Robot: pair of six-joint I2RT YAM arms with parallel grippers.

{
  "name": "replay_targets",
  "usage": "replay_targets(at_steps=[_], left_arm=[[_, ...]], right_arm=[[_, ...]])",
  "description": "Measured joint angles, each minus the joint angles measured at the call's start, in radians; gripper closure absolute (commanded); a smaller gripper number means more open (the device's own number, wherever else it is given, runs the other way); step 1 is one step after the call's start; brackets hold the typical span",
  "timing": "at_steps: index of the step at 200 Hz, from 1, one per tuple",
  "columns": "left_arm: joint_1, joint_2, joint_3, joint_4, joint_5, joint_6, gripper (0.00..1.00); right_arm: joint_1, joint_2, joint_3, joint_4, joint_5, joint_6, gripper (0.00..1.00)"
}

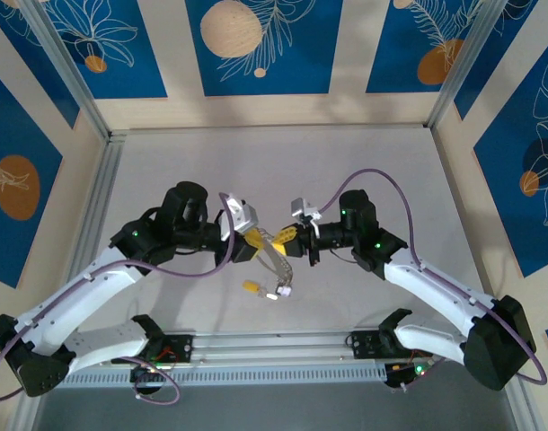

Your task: Put the keys on the keyring

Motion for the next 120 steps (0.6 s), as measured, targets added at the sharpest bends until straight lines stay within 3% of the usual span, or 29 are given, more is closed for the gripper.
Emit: replay_targets(at_steps=[57,95,120], left_arm=[[0.0,-0.03,-0.004,0.058,0.05,-0.043,0.74],[0.0,-0.032,-0.035,0.093,0.06,-0.066,0.65],[-0.002,-0.03,-0.037,0.115,0.068,-0.072,0.64]], right_arm=[[-0.011,0.002,-0.011,0.175,-0.078,0.139,1.0],[-0.003,0.003,-0.011,0.237,-0.103,0.173,1.0],[0.003,0.003,-0.011,0.252,-0.111,0.184,1.0]])
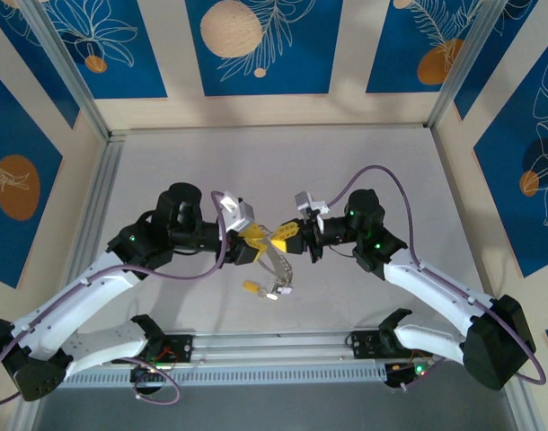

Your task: Put the keys on the keyring

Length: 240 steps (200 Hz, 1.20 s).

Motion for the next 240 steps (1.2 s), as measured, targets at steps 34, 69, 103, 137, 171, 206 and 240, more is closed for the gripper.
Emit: replay_targets(at_steps=[34,69,103,137,171,206,240], left_arm=[[-0.001,0.015,0.0,0.018,0.007,-0.003,0.64],[-0.001,0.026,0.0,0.029,0.01,-0.007,0.65],[-0.001,0.038,0.0,0.042,0.009,-0.006,0.74],[0.0,0.045,0.0,0.047,0.009,-0.008,0.83],[0.0,0.044,0.0,0.047,0.014,-0.007,0.94],[0.0,0.036,0.0,0.048,0.018,-0.01,0.99],[-0.005,0.034,0.0,0.051,0.016,-0.008,0.89]], right_arm=[[0.0,0.0,0.0,0.003,-0.002,0.002,1.0],[0.002,0.0,0.0,0.01,-0.002,0.007,1.0],[0.012,0.0,0.0,0.017,-0.002,0.014,1.0],[0.018,0.0,0.0,0.02,-0.002,0.021,1.0],[0.018,0.0,0.0,0.023,-0.002,0.029,1.0],[0.018,0.0,-0.001,0.045,-0.002,0.035,1.0],[0.018,0.0,-0.006,0.064,-0.005,0.039,1.0]])
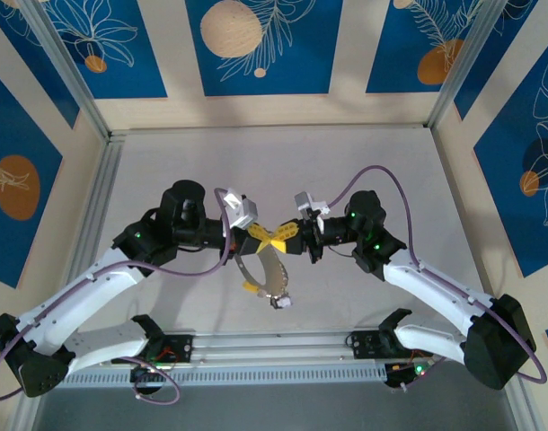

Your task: Put the keys on the keyring

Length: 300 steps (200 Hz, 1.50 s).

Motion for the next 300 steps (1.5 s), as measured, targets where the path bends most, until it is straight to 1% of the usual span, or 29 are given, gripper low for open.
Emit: replay_targets(at_steps=[19,35,100,125,140,153,180,215,260,300], left_arm=[[-0.01,0.002,0.0,-0.001,-0.016,0.003,0.89],[-0.016,0.002,0.0,-0.003,-0.027,0.007,1.0],[-0.021,-0.006,-0.003,-0.006,-0.042,0.028,1.0],[-0.023,-0.017,-0.016,-0.006,-0.056,0.029,1.0],[-0.028,-0.018,-0.02,-0.008,-0.056,0.031,1.0],[-0.034,-0.018,-0.02,-0.008,-0.057,0.039,1.0],[-0.039,-0.017,-0.019,-0.021,-0.079,0.063,1.0],[-0.039,0.024,-0.006,-0.129,-0.145,0.116,1.0],[-0.039,0.071,0.047,-0.245,-0.219,0.175,1.0],[-0.04,0.104,0.077,-0.303,-0.255,0.21,1.0]], right_arm=[[0.0,0.0,-0.001,0.001,-0.003,0.0,1.0],[0.0,0.0,-0.001,0.0,-0.004,0.0,1.0],[0.001,0.0,-0.001,-0.006,0.001,-0.007,1.0],[0.008,-0.006,-0.001,-0.052,0.026,-0.031,0.81],[0.012,-0.019,-0.001,-0.094,0.049,-0.039,0.76],[0.012,-0.036,-0.001,-0.121,0.07,-0.046,0.73],[0.012,-0.08,-0.001,-0.181,0.105,-0.057,0.72],[0.002,-0.14,0.006,-0.297,0.147,-0.103,0.71],[0.0,-0.172,0.018,-0.466,0.226,-0.16,0.71],[0.009,-0.178,0.018,-0.531,0.273,-0.179,0.7]])
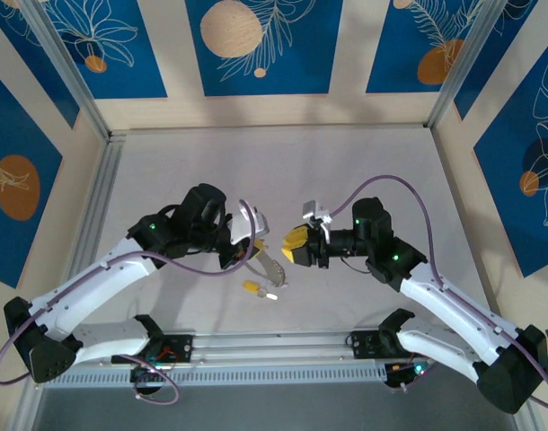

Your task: Put the keys on the keyring

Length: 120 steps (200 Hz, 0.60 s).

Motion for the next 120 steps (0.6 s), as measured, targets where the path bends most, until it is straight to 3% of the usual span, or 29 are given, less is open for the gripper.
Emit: replay_targets(at_steps=[62,120], left_arm=[[-0.005,0.029,0.056,-0.076,-0.024,0.044,1.0],[-0.012,0.053,0.079,-0.119,-0.022,0.056,1.0]], right_arm=[[0.039,0.111,0.005,-0.014,0.029,-0.04,0.62],[0.058,0.175,0.035,0.002,0.029,-0.079,0.63]])
